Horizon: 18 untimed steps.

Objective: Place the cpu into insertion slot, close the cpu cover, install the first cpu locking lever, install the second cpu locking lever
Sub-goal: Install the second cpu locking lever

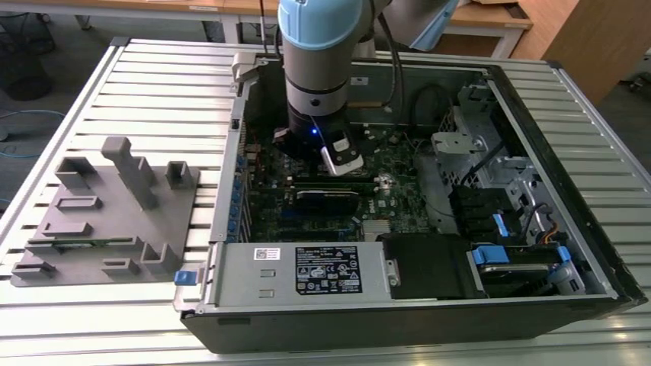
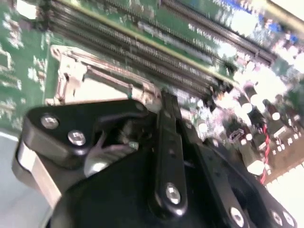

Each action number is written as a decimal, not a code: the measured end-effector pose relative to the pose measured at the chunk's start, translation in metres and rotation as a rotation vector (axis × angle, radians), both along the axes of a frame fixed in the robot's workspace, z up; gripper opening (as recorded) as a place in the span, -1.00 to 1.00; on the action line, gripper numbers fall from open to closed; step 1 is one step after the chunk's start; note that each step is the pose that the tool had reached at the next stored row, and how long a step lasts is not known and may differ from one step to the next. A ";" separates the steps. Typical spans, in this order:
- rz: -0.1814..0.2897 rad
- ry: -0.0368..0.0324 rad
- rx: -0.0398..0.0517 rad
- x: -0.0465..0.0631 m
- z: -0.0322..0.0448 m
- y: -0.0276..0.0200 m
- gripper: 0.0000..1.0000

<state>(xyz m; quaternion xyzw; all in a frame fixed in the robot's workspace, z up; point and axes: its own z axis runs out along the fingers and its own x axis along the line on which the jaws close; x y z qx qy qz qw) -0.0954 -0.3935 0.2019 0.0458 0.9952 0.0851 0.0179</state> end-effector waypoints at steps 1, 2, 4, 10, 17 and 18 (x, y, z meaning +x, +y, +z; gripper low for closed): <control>0.000 0.0001 -0.0001 0.000 0.0020 0.0000 -0.79; 0.000 0.0002 -0.0002 0.000 0.0042 0.0000 -0.79; 0.000 0.0002 -0.0002 0.000 0.0089 0.0000 -0.79; 0.000 0.0002 -0.0002 0.000 0.0227 0.0000 -0.79; 0.000 0.0003 -0.0006 0.018 0.0227 -0.0001 -0.79; 0.000 0.0002 -0.0011 0.022 0.0227 0.0000 -0.79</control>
